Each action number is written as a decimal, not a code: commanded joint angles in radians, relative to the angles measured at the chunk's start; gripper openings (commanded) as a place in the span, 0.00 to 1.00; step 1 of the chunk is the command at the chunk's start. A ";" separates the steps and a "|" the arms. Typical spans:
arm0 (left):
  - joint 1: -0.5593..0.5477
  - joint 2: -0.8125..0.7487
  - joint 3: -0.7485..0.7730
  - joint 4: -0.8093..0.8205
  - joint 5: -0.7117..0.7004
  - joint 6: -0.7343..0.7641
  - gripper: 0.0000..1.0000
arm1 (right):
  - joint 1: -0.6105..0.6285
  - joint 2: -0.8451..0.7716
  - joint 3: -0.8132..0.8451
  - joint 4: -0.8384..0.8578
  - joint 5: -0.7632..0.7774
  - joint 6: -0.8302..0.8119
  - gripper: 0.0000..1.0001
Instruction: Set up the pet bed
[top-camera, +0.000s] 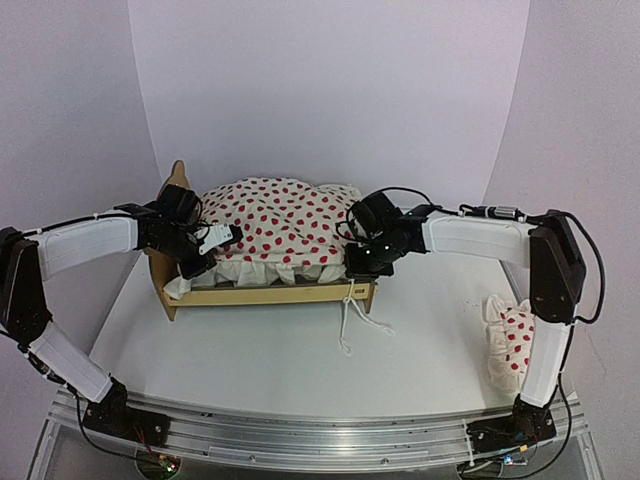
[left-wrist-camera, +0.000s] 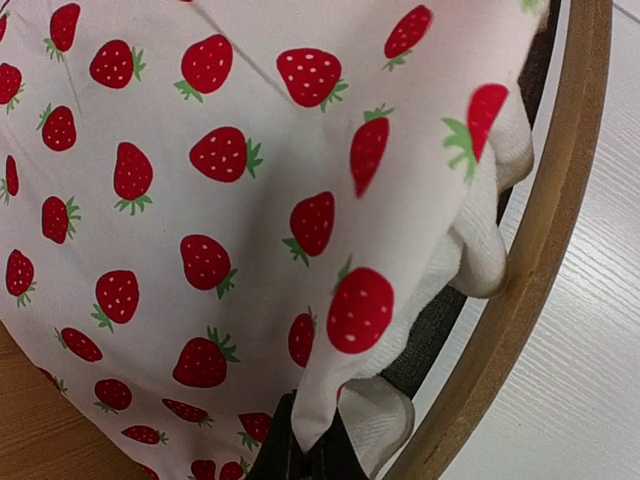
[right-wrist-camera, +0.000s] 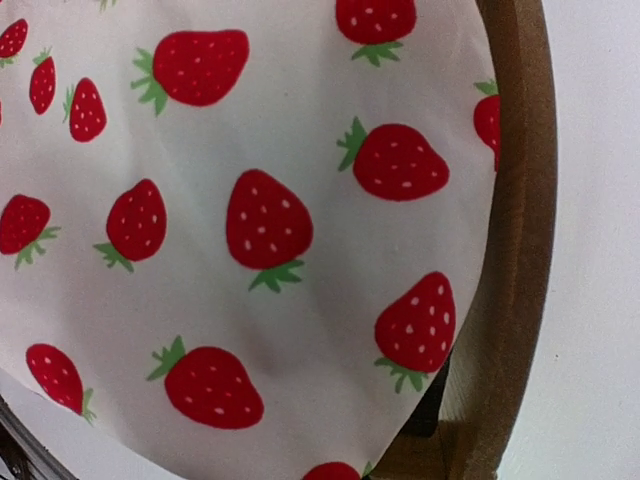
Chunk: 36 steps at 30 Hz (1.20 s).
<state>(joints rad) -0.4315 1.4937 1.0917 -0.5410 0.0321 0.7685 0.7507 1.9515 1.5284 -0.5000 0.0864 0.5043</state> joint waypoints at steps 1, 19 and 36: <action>0.028 -0.035 0.100 -0.091 0.097 -0.008 0.00 | -0.069 -0.135 -0.039 0.000 -0.066 -0.019 0.00; 0.052 -0.096 0.160 -0.290 0.333 -0.004 0.00 | -0.158 -0.176 -0.055 -0.064 -0.281 -0.053 0.01; 0.051 -0.069 0.131 -0.221 0.399 -0.101 0.00 | 0.197 -0.358 -0.227 0.130 0.318 -0.092 0.60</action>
<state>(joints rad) -0.3851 1.4319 1.1954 -0.7726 0.4011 0.6906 0.8597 1.6120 1.3832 -0.5395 0.2831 0.4235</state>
